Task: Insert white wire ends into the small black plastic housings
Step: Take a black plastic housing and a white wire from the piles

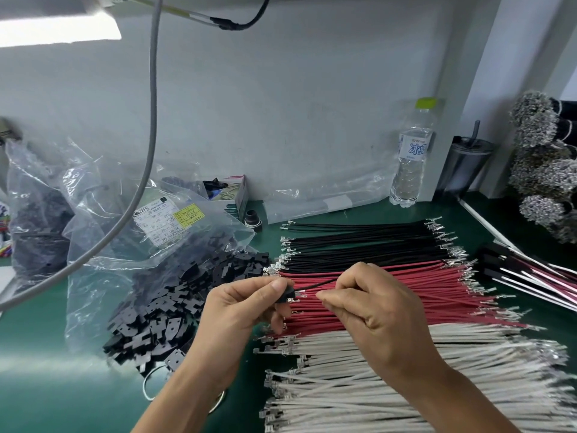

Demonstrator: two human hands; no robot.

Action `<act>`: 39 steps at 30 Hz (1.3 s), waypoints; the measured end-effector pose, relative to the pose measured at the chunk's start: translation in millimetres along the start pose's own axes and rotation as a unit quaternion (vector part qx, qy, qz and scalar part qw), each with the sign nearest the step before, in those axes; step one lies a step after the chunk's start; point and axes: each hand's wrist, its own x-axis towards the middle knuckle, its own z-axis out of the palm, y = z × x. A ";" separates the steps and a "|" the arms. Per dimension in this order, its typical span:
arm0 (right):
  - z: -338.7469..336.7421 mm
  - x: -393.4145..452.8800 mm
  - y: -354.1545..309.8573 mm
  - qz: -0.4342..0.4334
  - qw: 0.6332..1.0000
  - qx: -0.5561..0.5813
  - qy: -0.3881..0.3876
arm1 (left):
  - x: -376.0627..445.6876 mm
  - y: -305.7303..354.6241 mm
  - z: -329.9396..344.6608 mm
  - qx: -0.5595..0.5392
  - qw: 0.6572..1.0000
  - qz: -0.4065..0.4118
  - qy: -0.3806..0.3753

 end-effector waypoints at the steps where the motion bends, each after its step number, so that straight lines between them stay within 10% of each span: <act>1: -0.1 -0.2 0.4 -0.006 1.000 -0.015 0.000 | -0.4 -0.4 0.7 0.003 1.000 0.003 0.000; 12: 5.6 -1.4 -2.5 -0.018 0.999 -0.008 -0.028 | -4.2 -1.7 7.9 0.041 0.999 -0.017 0.008; 20: -3.1 -3.0 3.2 0.038 0.998 0.014 -0.044 | -3.4 -3.0 7.4 0.259 0.951 0.168 -0.018; 32: 1.4 -1.0 -2.9 0.041 0.997 0.030 -0.060 | -7.1 -7.0 9.5 0.225 0.964 0.139 -0.036; 39: -10.2 1.1 -5.4 0.000 0.995 -0.043 -0.095 | 2.0 -9.3 3.2 0.274 0.946 0.161 0.061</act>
